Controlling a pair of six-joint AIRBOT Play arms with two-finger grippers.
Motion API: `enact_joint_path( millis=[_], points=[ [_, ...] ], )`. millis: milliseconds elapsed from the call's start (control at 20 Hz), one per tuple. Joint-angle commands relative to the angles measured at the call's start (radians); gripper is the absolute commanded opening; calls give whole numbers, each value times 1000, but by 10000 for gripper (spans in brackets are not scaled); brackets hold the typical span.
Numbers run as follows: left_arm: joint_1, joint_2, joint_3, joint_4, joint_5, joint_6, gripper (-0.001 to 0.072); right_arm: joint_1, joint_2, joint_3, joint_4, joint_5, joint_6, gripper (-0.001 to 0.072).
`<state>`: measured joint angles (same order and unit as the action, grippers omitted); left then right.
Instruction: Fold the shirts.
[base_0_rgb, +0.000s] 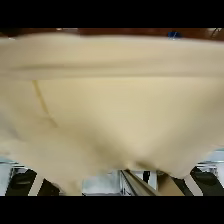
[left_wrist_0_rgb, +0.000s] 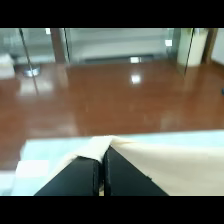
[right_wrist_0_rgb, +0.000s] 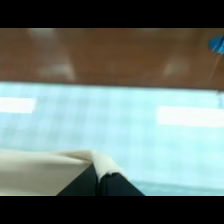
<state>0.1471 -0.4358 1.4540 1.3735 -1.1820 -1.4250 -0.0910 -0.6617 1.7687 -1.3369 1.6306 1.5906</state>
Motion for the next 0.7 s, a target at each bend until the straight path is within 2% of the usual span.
enact_joint_path(
  millis=[0,150,300,450,650],
  points=[
    [-6,-71,-190,-29,10,-28,20,0,0,-281,97,-103,-24,25],
    [-6,-211,-354,-103,157,-28,20,1,-79,-499,98,-311,-45,25],
    [-13,-446,-388,-165,286,-29,19,0,-288,-565,161,-510,-111,25],
    [-32,-717,-298,-181,369,-32,19,0,-551,-496,204,-636,-136,25],
    [-42,-1051,-51,-193,315,-118,20,1,-883,-251,238,-652,-108,25]
  ],
)
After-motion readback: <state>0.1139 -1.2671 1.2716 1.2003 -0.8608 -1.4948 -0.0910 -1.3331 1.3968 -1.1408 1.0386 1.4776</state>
